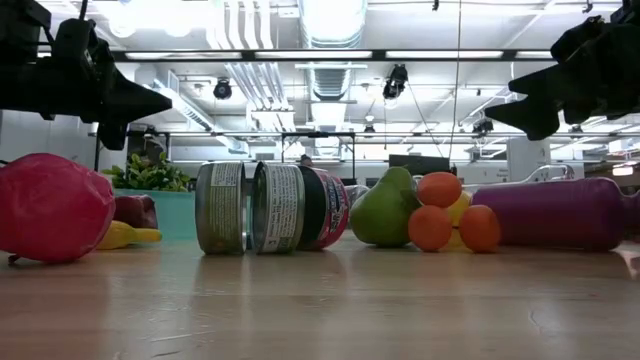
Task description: Pick & Place Food Item
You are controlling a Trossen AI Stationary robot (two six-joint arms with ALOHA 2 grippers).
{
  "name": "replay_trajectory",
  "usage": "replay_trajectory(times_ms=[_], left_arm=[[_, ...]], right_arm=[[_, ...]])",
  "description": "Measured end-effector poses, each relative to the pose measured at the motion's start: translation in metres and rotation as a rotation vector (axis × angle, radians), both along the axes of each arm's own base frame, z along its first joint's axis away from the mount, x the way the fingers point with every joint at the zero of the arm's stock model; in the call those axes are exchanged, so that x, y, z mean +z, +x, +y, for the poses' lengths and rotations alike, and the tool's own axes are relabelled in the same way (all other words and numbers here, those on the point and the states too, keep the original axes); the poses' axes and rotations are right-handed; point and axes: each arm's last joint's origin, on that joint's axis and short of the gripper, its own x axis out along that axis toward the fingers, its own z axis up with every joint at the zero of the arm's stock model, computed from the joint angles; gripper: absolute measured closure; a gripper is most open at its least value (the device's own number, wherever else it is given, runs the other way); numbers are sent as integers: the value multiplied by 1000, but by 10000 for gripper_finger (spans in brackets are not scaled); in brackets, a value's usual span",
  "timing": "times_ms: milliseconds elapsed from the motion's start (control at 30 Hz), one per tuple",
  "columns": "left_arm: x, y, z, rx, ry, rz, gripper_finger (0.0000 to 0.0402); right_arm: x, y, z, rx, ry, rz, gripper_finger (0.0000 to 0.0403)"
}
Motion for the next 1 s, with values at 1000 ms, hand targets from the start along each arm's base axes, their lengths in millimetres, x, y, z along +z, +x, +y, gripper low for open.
replay_trajectory(times_ms=[1000], left_arm=[[0,0,0,0,0,-1,400]], right_arm=[[2,0,0,-4,178,-37,34]])
